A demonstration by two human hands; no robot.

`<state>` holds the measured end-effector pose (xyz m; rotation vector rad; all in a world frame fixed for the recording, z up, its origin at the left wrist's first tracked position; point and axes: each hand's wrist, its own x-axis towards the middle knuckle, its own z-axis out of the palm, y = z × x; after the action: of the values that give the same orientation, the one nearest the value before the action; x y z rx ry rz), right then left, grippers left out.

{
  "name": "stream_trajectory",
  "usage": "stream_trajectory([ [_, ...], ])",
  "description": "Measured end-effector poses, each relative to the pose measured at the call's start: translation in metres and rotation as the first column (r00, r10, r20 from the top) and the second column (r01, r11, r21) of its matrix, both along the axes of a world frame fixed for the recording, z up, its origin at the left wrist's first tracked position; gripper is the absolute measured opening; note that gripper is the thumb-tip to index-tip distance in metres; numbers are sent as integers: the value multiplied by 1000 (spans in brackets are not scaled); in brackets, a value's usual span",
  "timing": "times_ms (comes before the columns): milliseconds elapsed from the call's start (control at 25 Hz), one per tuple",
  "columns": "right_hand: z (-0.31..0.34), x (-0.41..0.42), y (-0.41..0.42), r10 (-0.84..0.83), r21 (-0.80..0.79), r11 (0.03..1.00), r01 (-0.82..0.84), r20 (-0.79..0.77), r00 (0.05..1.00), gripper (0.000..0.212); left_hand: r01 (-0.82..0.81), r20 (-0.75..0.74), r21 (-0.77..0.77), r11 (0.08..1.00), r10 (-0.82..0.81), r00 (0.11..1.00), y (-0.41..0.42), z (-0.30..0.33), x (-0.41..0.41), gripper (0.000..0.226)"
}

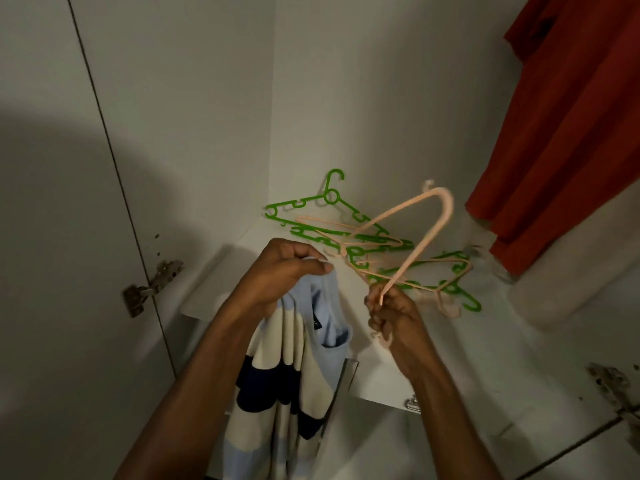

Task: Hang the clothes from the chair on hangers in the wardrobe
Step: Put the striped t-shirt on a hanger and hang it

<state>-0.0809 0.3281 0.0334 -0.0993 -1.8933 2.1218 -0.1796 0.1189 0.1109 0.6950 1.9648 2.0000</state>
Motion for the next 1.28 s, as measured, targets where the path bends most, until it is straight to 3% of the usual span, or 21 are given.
stream_trajectory([
  [80,-20,-4,-22,-52,85,995,49,34,998,15,28,-29,58,998,-26,999,-6,16,8,11],
  [240,-32,-2,-32,31,106,994,-33,20,999,52,-41,-53,151,988,49,997,-22,49,11,10],
  [360,-30,5,-38,168,66,983,-169,19,986,60,-121,-61,230,966,138,989,-34,71,12,9],
  [520,-31,10,-39,-78,136,988,78,-9,997,46,-178,-58,250,952,198,979,-47,88,0,5],
  [640,-4,15,-7,-242,114,961,252,-90,966,34,-99,-160,110,989,116,980,-59,92,-12,10],
  [720,25,21,25,-335,73,937,343,-99,937,31,52,-263,-124,991,-83,961,-70,90,-27,28],
  [760,40,26,39,-369,65,924,377,-108,923,28,89,-313,-308,947,-189,931,-76,88,-36,36],
  [840,74,35,58,-427,91,891,444,-162,890,25,27,-364,-642,766,-336,869,-82,84,-52,41],
  [960,129,38,77,-457,162,849,504,-255,852,22,-120,-373,-804,583,-335,865,-68,81,-70,34],
  [1040,154,29,91,-457,241,807,539,-324,829,21,-311,-495,-777,548,-226,839,-53,80,-84,26],
  [1120,167,12,108,-445,278,793,542,-343,827,18,-532,-643,-633,562,-1,765,-40,80,-102,19],
  [1280,163,-36,142,-422,341,793,504,-289,859,17,-815,-817,-293,500,312,485,-3,67,-138,9],
])
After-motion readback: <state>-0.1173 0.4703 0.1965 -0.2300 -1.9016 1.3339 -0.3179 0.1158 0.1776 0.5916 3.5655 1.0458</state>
